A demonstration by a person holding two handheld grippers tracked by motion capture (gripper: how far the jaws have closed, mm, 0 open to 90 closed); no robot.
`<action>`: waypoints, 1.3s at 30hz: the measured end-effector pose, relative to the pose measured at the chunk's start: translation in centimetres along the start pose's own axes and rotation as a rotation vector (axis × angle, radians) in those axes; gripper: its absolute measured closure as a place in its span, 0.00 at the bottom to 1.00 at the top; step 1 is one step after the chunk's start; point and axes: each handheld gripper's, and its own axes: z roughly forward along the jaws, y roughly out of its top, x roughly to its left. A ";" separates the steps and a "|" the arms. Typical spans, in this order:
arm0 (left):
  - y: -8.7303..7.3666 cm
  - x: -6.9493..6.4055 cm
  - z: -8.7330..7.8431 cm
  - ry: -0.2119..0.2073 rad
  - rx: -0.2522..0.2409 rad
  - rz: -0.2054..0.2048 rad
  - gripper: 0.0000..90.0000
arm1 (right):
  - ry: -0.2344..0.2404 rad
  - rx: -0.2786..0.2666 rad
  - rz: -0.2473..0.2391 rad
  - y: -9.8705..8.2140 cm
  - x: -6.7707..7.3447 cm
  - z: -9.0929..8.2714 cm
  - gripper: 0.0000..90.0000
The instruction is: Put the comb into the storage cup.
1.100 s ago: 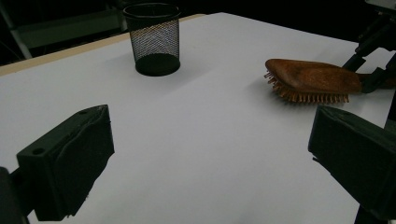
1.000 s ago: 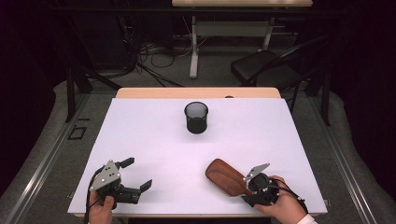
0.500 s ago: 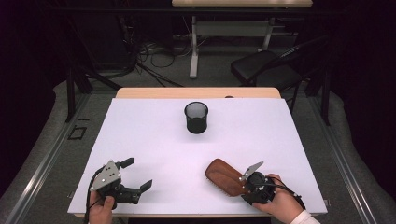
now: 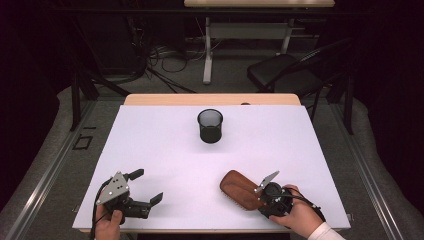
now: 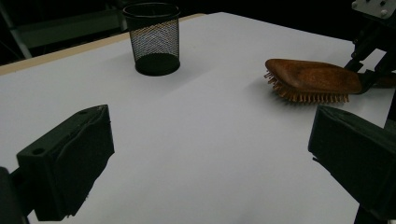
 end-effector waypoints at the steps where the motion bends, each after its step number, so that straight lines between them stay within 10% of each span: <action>1: 0.0 0.0 0.0 0.000 0.000 0.000 0.00 | 0.001 0.001 -0.001 0.0 0.0 0.0 0.74; 39: 0.0 0.0 0.0 -0.001 -0.002 -0.001 0.00 | -0.003 0.030 -0.015 0.3 0.2 0.0 0.80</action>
